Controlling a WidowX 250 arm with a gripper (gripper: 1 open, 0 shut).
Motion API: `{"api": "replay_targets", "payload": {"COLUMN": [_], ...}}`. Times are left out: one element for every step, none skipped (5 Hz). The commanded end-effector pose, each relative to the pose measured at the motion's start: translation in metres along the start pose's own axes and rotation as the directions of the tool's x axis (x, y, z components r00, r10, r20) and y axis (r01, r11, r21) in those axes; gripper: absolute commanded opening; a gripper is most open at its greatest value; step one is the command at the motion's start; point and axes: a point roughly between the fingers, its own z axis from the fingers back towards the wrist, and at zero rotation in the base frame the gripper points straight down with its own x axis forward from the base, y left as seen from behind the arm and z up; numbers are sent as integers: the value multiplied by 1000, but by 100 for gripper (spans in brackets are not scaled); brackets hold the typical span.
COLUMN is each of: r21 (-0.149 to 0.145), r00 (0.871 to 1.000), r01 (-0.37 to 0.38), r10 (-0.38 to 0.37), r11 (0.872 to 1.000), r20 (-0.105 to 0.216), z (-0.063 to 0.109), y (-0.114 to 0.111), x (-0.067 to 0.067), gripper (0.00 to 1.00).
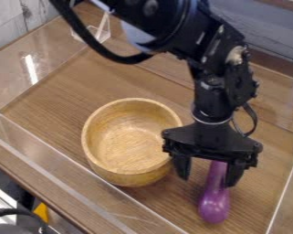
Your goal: Remove the purple eggplant from inside the brown bowl and put it on the table
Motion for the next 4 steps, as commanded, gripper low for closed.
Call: {"api": "replay_targets", "payload": {"r21": [-33, -33, -33, -36], "r00": [999, 998, 998, 997], "r01": [-8, -14, -20, -28], "r10": [10, 16, 22, 30], "r11": [999, 999, 999, 999], "r20": [50, 54, 58, 64], "z": [17, 20, 24, 28], "y": [-3, -1, 1, 2], "x": [10, 11, 12, 14], "gripper": [100, 100, 100, 100]}}
